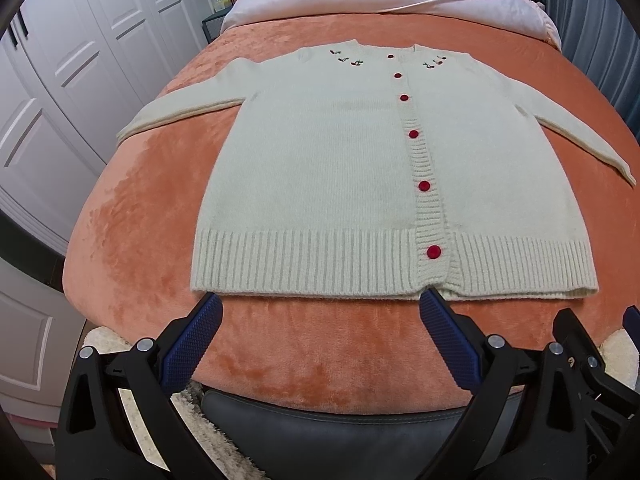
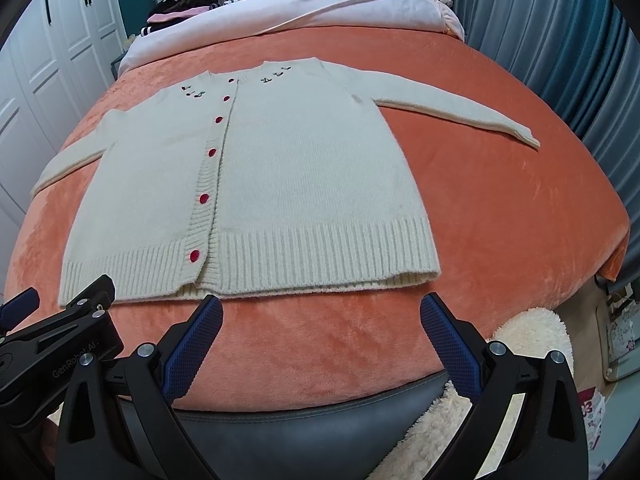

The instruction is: Fold small clothes

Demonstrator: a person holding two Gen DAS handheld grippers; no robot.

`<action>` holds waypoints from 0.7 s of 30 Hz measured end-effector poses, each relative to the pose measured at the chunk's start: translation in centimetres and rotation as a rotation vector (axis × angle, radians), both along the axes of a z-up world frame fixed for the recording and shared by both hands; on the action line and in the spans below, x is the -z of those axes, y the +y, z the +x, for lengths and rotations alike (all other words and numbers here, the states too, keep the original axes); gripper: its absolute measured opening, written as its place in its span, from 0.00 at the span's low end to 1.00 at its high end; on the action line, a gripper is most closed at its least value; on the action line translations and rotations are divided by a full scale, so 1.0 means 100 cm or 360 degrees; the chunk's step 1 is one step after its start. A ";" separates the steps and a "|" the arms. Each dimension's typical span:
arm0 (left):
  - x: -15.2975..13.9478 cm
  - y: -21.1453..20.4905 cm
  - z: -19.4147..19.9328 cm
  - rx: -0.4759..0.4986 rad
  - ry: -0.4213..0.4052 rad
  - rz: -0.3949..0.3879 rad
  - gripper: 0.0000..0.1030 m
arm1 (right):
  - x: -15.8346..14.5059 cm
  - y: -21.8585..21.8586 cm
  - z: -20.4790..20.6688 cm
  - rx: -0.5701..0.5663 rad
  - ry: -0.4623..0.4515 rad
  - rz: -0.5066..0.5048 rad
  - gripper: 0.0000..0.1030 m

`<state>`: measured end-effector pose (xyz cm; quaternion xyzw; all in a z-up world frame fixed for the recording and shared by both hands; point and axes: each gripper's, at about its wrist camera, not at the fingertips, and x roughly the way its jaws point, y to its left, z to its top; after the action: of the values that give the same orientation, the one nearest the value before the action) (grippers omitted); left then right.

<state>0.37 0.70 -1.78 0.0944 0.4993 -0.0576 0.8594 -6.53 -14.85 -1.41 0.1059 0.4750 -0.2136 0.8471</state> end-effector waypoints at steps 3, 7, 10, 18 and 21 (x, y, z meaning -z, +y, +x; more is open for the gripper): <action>0.006 -0.002 0.003 0.0003 0.0073 0.0006 0.93 | 0.005 -0.002 0.003 0.0003 0.0021 0.0018 0.95; 0.014 -0.008 0.009 0.0002 0.0103 0.0013 0.93 | 0.013 -0.005 0.010 0.0007 0.0056 0.0033 0.95; 0.018 -0.011 0.015 -0.0001 0.0116 0.0030 0.93 | 0.019 -0.008 0.015 0.0005 0.0078 0.0047 0.95; 0.030 -0.025 0.038 0.0001 0.0164 0.0033 0.93 | 0.034 -0.021 0.036 0.0005 0.0137 0.0097 0.95; 0.035 -0.034 0.047 0.0023 0.0184 0.0022 0.94 | 0.041 -0.029 0.043 0.0007 0.0162 0.0123 0.95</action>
<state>5.10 -2.73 -5.31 0.1005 0.5476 -0.0658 0.8281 -2.18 -17.74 -5.48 0.1286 0.5251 -0.2022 0.8166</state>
